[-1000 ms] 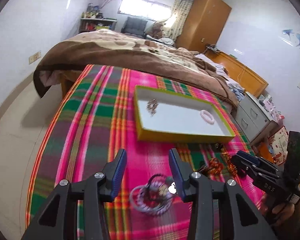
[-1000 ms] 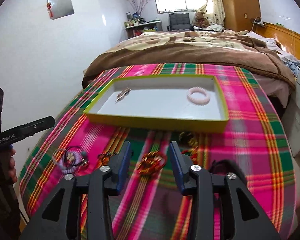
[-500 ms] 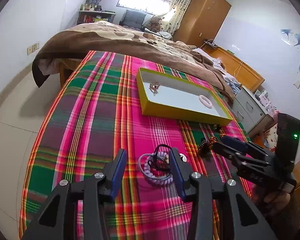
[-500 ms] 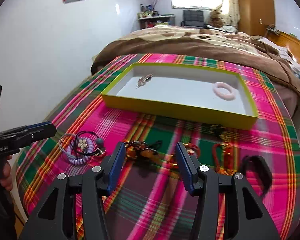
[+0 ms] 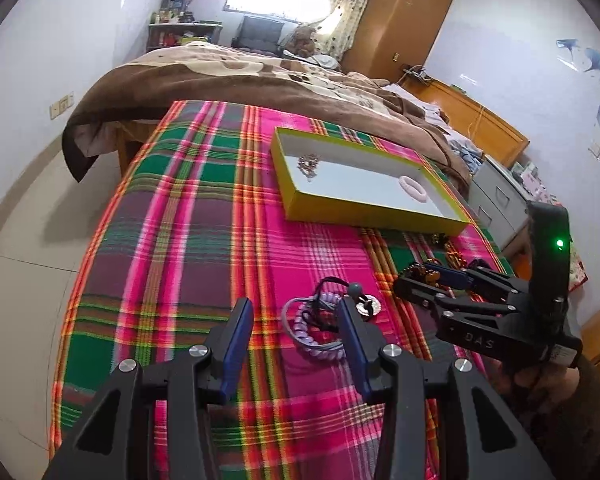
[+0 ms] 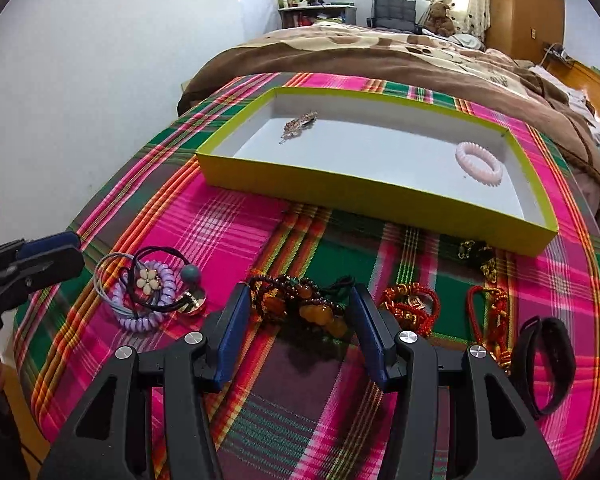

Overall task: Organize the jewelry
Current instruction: 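Grasp the purple hair tie with the left tool while the right tool grasps the amber bead string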

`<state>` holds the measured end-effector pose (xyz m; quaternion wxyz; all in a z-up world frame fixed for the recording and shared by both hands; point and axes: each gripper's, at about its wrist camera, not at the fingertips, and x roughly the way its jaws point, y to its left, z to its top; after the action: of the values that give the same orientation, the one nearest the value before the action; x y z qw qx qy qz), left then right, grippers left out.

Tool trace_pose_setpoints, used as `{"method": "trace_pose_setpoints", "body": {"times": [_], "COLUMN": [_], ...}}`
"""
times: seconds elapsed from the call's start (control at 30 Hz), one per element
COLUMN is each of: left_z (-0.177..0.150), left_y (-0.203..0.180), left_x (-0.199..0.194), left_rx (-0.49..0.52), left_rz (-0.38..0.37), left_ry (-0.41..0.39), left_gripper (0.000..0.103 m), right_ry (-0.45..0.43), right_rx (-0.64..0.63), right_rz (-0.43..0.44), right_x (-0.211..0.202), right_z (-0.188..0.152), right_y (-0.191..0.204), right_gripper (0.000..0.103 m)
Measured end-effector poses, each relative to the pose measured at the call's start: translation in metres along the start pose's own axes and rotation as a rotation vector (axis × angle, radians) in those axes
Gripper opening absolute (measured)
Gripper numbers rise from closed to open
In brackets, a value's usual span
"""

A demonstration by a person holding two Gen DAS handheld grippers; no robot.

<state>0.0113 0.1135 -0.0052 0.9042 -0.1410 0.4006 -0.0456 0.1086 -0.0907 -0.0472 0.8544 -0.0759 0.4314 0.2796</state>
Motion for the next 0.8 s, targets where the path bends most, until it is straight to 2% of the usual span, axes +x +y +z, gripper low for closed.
{"method": "trace_pose_setpoints", "body": {"times": [0.1, 0.2, 0.3, 0.33, 0.47, 0.67, 0.8], "left_z": [0.0, -0.001, -0.001, -0.001, -0.003, -0.006, -0.007], "left_y": [-0.003, -0.007, -0.011, -0.013, -0.019, -0.038, -0.061], "left_x": [0.002, 0.004, 0.004, 0.004, 0.007, 0.012, 0.02], "left_rx": [0.002, 0.012, 0.017, 0.02, 0.04, 0.106, 0.203], "left_rz": [-0.008, -0.008, -0.012, -0.014, -0.021, -0.026, 0.029], "left_ry": [0.007, 0.012, 0.013, 0.013, 0.026, 0.034, 0.03], "left_gripper": [0.043, 0.043, 0.043, 0.043, 0.043, 0.043, 0.042], "right_ry": [-0.004, -0.005, -0.009, -0.01, -0.02, -0.062, -0.083], "right_rx": [0.009, 0.005, 0.011, 0.013, 0.014, 0.044, 0.076], "right_rz": [0.0, -0.008, -0.024, -0.027, -0.019, -0.017, -0.005], "right_x": [0.001, 0.001, 0.0, 0.0, -0.004, -0.017, -0.029], "right_z": [0.0, 0.001, 0.0, 0.0, -0.002, -0.005, -0.007], "right_y": [-0.003, -0.002, -0.002, -0.002, -0.003, -0.009, -0.019], "right_gripper": [0.044, 0.041, 0.028, 0.026, 0.022, 0.021, 0.021]}}
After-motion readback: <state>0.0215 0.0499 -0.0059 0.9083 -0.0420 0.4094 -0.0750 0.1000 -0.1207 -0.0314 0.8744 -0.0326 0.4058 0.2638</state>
